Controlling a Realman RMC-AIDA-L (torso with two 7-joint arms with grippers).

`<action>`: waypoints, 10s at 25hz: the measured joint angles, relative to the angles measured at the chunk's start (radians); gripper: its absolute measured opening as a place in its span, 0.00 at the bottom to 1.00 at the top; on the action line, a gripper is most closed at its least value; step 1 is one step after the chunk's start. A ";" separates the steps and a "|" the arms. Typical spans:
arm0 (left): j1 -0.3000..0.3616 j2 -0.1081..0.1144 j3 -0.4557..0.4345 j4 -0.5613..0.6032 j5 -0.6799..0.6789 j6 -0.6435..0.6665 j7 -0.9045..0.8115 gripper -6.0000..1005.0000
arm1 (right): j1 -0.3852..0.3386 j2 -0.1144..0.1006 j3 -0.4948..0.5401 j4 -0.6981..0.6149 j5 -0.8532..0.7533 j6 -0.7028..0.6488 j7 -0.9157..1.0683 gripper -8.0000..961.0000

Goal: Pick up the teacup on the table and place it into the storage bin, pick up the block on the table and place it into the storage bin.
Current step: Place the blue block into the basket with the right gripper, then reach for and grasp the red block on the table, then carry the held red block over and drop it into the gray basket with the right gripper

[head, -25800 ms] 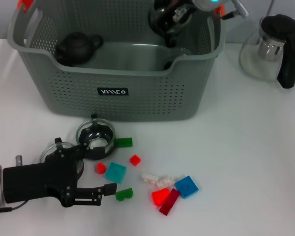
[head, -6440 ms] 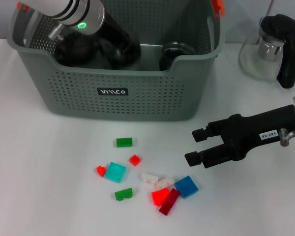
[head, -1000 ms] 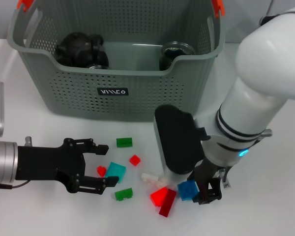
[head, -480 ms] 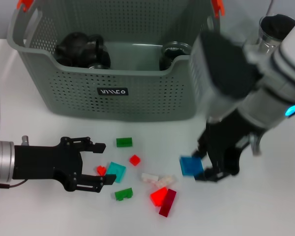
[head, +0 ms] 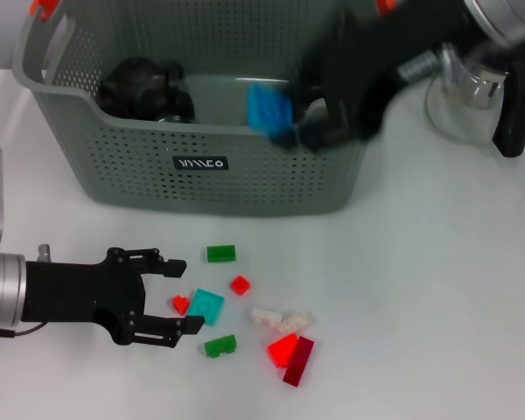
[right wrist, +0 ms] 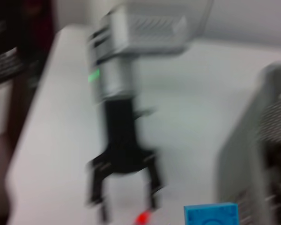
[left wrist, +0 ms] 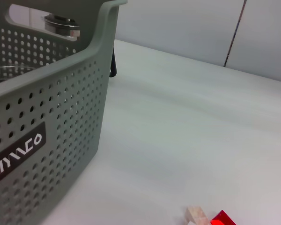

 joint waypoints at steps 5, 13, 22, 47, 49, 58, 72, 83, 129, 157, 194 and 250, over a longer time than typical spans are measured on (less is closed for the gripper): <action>-0.006 0.001 0.001 0.001 0.000 0.001 0.000 0.84 | 0.028 -0.002 -0.005 0.114 -0.055 0.270 -0.015 0.51; -0.008 0.004 0.000 0.004 0.000 0.001 0.000 0.84 | 0.113 -0.003 -0.004 0.486 -0.171 0.699 -0.005 0.52; -0.008 0.005 -0.001 0.004 0.000 0.001 0.000 0.84 | 0.134 -0.003 -0.008 0.599 -0.360 0.800 0.141 0.54; 0.011 0.002 -0.002 0.000 0.001 0.001 0.001 0.84 | 0.069 0.001 0.006 0.452 -0.286 0.702 0.147 0.77; 0.013 0.002 -0.001 0.001 0.001 0.002 0.001 0.84 | 0.024 -0.002 0.008 0.355 -0.187 0.606 0.110 0.82; 0.019 0.001 -0.005 -0.002 0.001 0.001 0.016 0.84 | -0.166 -0.006 0.021 0.040 0.111 0.121 -0.015 0.93; 0.014 0.005 -0.005 -0.001 0.001 0.001 0.035 0.84 | -0.255 0.005 -0.274 0.058 0.036 0.006 0.148 0.92; 0.016 0.005 -0.004 0.002 0.001 0.001 0.051 0.84 | -0.172 0.008 -0.537 0.257 -0.015 0.166 0.304 0.92; 0.027 0.005 -0.029 -0.005 0.001 0.001 0.092 0.84 | -0.167 0.014 -0.862 0.400 -0.053 0.525 0.458 0.92; 0.023 0.008 -0.029 -0.030 0.001 -0.010 0.106 0.84 | -0.170 0.017 -0.899 0.410 -0.068 0.558 0.469 0.92; 0.027 0.008 -0.029 -0.031 0.001 -0.012 0.106 0.84 | -0.172 0.017 -0.923 0.403 -0.076 0.571 0.482 0.76; 0.002 0.019 -0.030 -0.030 0.001 0.000 0.098 0.84 | 0.137 -0.007 -0.003 0.561 -0.388 0.789 0.319 0.74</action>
